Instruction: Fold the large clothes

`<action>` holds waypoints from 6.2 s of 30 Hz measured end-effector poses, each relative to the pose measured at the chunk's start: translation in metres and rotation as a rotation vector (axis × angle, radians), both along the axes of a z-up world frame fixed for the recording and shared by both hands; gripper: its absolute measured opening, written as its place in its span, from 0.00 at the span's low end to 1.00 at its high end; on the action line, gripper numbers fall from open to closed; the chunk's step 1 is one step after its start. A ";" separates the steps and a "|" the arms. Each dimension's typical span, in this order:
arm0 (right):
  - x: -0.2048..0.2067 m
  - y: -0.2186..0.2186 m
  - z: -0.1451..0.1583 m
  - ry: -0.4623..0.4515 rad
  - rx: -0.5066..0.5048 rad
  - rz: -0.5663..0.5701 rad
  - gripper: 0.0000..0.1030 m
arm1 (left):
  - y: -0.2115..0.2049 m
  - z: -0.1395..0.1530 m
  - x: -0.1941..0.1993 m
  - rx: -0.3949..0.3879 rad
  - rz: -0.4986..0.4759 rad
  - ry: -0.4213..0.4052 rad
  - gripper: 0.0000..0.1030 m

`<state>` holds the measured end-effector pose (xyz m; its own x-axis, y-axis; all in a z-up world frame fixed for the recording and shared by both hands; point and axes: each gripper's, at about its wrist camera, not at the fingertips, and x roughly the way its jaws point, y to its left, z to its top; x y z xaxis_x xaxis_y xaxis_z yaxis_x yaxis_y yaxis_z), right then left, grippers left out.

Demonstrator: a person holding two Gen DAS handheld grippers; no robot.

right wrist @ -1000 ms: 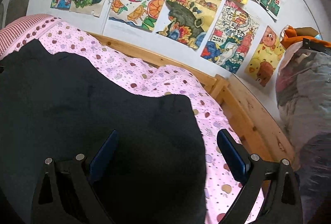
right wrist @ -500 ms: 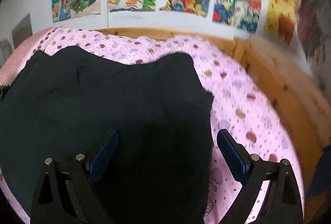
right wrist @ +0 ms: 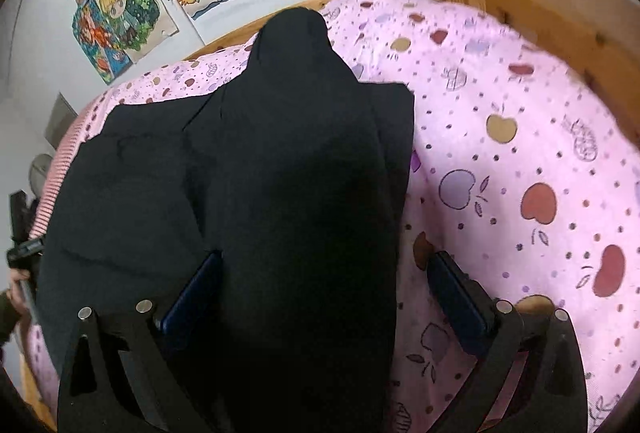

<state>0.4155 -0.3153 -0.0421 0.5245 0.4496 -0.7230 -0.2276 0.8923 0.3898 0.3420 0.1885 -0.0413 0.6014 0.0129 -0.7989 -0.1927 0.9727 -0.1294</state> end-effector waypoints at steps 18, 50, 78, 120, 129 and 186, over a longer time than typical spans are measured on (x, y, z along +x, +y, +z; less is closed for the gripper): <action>0.000 -0.005 -0.016 0.017 0.087 0.031 0.99 | 0.019 -0.007 0.006 -0.042 -0.043 0.004 1.00; -0.012 0.084 0.017 0.020 -0.192 0.189 0.99 | 0.019 -0.026 0.025 -0.284 -0.193 0.110 1.00; -0.011 0.060 0.005 0.027 -0.132 0.184 0.99 | 0.008 -0.018 0.032 -0.294 -0.197 0.120 0.86; -0.081 0.081 0.121 -0.261 -0.341 0.155 0.16 | -0.091 0.109 -0.078 0.312 -0.090 -0.115 0.15; -0.115 0.084 0.157 -0.345 -0.315 0.200 0.16 | -0.085 0.146 -0.112 0.307 -0.061 -0.173 0.14; -0.227 0.113 0.192 -0.371 -0.313 -0.096 0.86 | -0.117 0.178 -0.240 0.309 -0.006 -0.344 1.00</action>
